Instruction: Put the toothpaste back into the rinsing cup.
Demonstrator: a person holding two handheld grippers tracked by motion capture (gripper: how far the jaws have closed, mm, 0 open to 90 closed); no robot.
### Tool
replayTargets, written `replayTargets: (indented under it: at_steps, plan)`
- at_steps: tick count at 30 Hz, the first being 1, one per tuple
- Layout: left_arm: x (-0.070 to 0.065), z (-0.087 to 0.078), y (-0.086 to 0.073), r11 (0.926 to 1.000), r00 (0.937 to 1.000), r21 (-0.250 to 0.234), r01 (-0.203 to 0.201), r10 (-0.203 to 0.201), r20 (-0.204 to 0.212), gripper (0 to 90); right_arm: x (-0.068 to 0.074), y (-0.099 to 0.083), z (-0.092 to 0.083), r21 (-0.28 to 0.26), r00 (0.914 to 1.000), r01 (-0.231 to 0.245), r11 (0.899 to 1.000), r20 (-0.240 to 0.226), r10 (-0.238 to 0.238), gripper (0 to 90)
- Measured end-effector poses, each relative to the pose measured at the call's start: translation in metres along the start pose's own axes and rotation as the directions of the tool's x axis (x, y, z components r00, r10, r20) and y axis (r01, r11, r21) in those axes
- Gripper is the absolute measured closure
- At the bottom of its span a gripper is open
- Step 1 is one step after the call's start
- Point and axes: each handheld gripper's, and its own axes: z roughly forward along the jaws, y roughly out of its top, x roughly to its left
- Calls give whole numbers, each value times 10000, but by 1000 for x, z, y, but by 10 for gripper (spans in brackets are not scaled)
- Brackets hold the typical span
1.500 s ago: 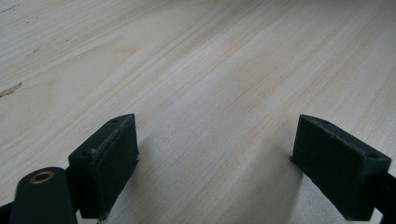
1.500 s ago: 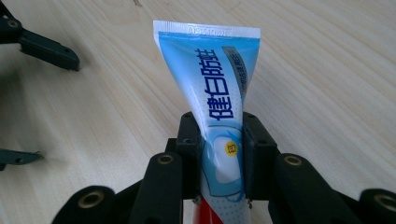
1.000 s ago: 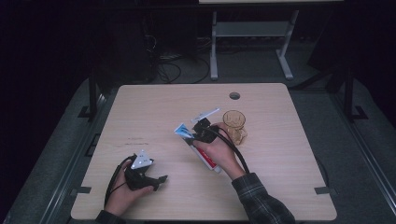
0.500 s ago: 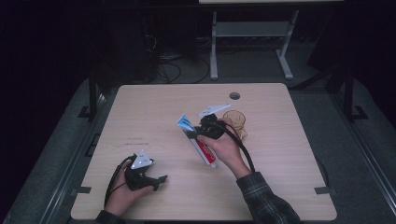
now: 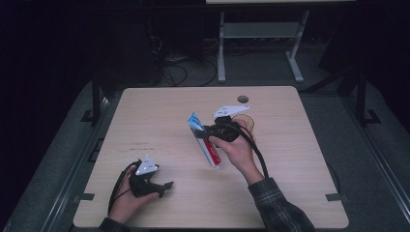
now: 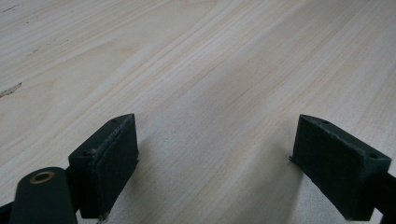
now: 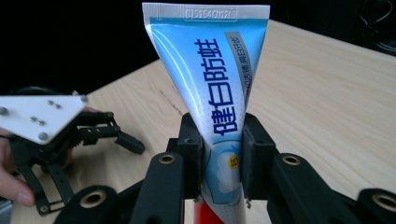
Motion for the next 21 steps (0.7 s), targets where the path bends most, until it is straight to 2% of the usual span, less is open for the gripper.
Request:
replayTargets:
  at_steps: [12, 21]
  plan:
    - [0, 0, 0, 10000, 10000, -5, -4, 4, -9, 131, -4, 10, -19, -625, 10000, -13, 9980, -64, 9, 727]
    - [0, 0, 0, 10000, 10000, 2, -15, 15, -1, 131, -7, 20, -35, -927, 9998, 108, 9956, 147, -95, 727]
